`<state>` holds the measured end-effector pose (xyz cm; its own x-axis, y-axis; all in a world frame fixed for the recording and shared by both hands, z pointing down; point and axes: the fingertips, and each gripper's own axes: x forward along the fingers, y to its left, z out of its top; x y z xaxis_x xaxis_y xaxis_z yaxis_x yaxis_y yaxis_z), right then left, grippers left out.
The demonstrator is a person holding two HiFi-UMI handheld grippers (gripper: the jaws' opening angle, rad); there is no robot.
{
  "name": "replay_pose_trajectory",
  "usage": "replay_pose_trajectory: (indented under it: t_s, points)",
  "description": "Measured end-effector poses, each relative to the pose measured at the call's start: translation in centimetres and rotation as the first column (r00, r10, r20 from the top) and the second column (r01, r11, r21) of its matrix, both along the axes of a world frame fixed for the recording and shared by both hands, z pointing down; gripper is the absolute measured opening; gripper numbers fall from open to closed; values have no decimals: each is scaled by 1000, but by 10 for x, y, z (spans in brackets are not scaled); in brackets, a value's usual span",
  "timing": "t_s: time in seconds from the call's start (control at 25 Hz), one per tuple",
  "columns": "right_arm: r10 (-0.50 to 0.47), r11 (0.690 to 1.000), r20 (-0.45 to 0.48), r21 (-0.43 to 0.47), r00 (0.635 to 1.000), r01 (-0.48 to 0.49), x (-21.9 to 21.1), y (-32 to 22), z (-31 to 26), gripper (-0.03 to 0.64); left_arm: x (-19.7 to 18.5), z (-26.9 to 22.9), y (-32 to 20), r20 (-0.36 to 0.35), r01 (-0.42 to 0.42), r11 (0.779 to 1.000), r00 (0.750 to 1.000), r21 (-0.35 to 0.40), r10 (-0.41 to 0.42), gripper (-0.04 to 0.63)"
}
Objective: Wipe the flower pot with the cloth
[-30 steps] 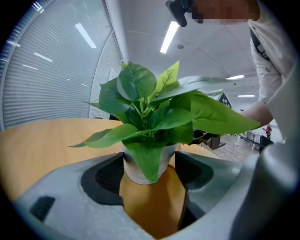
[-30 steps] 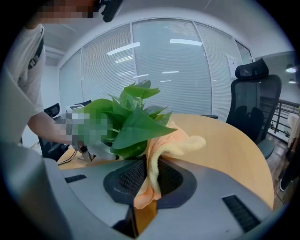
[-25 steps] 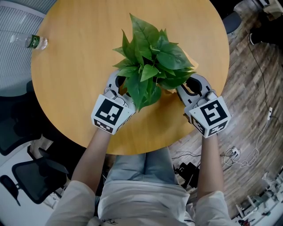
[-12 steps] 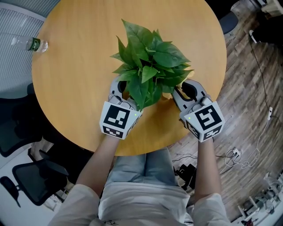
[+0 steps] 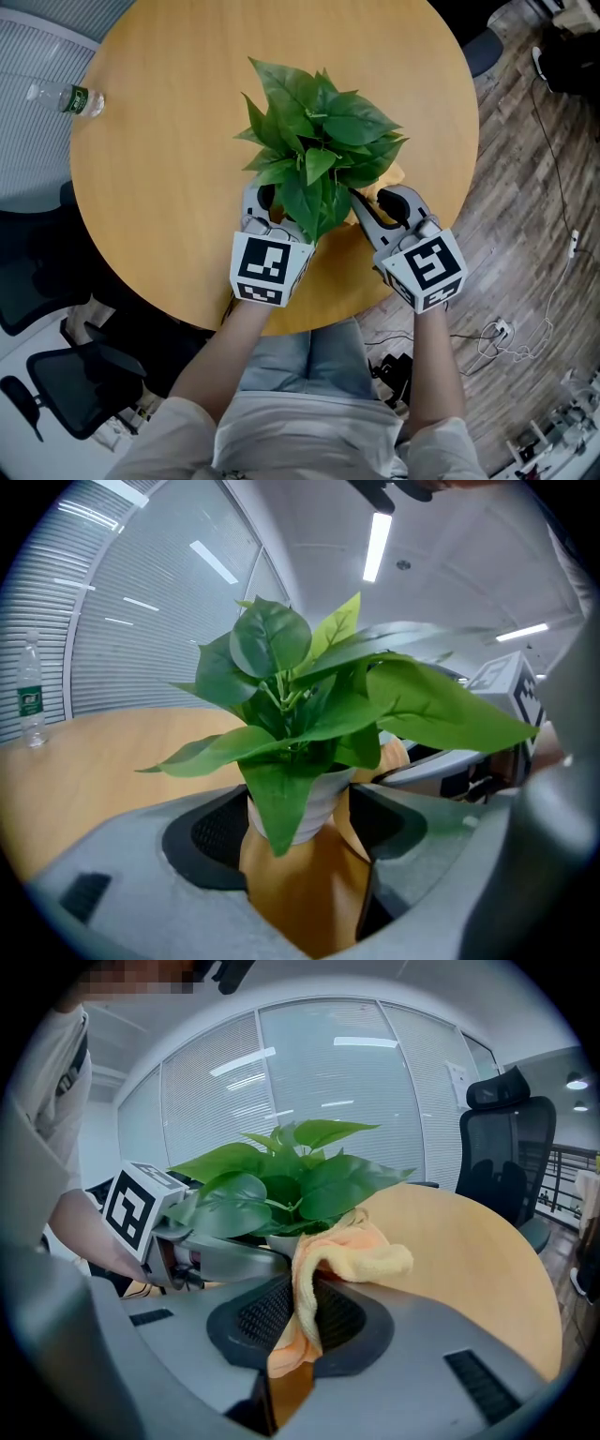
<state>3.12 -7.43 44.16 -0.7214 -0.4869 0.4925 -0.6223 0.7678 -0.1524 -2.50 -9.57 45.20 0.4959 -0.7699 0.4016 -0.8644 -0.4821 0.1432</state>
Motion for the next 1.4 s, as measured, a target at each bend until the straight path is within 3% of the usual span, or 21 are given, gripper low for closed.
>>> replay_pose_trajectory:
  t_s: [0.44, 0.6, 0.84, 1.04, 1.24, 1.4]
  points:
    - [-11, 1000, 3, -4, 1000, 11, -6, 7, 2, 49, 2, 1, 3, -28, 136, 990, 990, -41, -137, 336]
    - [-7, 1000, 3, -4, 1000, 7, -5, 8, 2, 49, 2, 2, 5, -36, 129, 991, 991, -41, -130, 333]
    - [13, 1000, 7, -2, 1000, -13, 0, 7, 3, 49, -4, 2, 11, -16, 6, 1000, 1000, -19, -6, 333]
    - [11, 1000, 15, -5, 1000, -11, 1, 5, 3, 49, -19, -2, 12, -9, -131, 991, 991, 33, 132, 334]
    - [9, 1000, 12, -5, 1000, -9, 2, 4, 2, 49, -28, 0, 7, -12, -309, 950, 951, 41, 310, 342]
    - [16, 1000, 6, -6, 1000, -16, 3, 4, 3, 49, -30, -3, 2, 11, -445, 893, 895, 68, 445, 385]
